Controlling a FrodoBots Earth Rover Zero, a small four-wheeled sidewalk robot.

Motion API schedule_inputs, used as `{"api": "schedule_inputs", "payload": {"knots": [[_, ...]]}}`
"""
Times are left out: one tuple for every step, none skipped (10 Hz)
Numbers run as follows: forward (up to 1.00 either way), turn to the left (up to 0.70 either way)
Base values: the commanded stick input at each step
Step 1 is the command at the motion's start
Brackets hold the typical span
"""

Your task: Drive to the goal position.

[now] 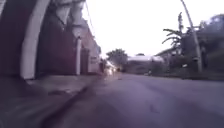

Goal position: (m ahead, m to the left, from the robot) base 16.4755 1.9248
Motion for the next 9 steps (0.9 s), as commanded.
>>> {"api": "schedule_inputs", "payload": {"knots": [[0.70, 0.00], [0.70, 0.00], [0.70, 0.00], [0.70, 0.00], [0.70, 0.00], [0.70, 0.00], [0.70, 0.00], [0.70, 0.00], [0.70, 0.00]]}}
